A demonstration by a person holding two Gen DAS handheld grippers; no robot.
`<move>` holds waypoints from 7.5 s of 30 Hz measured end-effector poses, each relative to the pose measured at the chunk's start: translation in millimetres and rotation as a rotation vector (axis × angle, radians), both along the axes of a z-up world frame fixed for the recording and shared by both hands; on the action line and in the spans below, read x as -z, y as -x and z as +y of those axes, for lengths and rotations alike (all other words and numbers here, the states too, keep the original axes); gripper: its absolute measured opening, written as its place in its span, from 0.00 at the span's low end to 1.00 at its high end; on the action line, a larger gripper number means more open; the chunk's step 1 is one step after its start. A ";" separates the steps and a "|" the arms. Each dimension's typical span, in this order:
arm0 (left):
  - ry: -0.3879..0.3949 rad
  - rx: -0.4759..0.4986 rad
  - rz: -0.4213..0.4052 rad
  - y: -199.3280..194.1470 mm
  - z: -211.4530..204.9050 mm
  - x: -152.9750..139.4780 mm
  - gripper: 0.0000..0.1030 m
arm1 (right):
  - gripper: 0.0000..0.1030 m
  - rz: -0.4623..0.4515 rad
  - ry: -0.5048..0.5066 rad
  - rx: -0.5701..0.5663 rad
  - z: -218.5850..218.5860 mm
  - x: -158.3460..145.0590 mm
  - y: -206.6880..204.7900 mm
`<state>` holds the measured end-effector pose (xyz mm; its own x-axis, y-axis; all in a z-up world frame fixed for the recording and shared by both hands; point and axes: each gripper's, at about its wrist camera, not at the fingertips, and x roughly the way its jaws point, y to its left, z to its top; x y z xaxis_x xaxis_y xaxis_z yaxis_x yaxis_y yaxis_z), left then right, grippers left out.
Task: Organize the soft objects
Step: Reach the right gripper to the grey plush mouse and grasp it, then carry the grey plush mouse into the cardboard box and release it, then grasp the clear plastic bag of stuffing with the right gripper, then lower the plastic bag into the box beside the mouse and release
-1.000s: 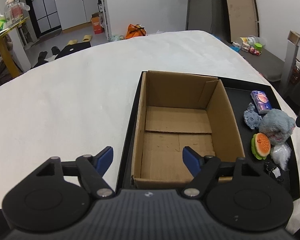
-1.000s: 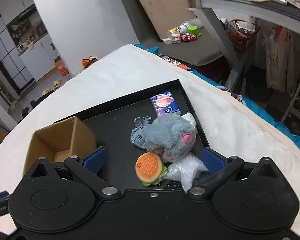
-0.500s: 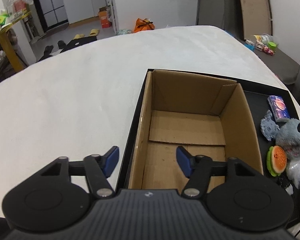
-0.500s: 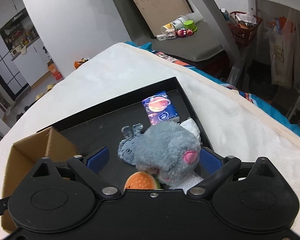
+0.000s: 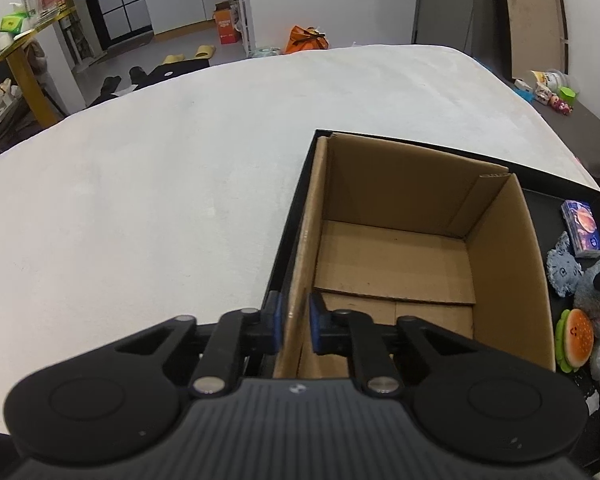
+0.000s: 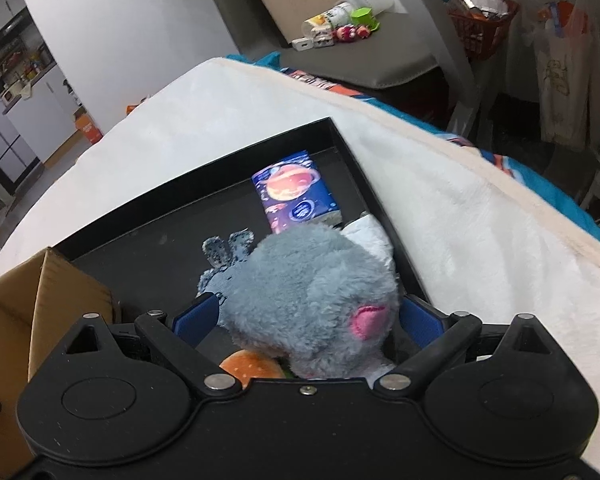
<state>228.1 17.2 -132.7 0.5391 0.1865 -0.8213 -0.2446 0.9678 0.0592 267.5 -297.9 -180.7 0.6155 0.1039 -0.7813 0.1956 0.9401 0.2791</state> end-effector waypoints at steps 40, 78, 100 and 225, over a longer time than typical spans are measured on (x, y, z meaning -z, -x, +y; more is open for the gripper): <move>0.127 0.036 0.034 15.7 21.3 4.0 0.10 | 0.69 -0.141 -0.100 -0.275 105.3 -88.7 24.3; 0.080 0.024 0.030 21.1 17.9 -14.1 0.54 | 0.85 -0.148 -0.093 -0.275 107.5 -84.7 39.2; -0.065 0.048 0.054 24.7 -7.7 -16.9 0.71 | 0.89 0.014 0.045 0.084 42.6 -46.7 53.5; 0.290 -0.084 0.029 2.9 49.7 4.1 0.14 | 0.51 -0.123 -0.060 -0.471 193.7 -112.4 0.3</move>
<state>225.2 66.9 -136.9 0.5074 -0.0150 -0.8616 -0.3266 0.9219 -0.2084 267.2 -104.1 -68.3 0.5787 0.4353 -0.6897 -0.2846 0.9003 0.3294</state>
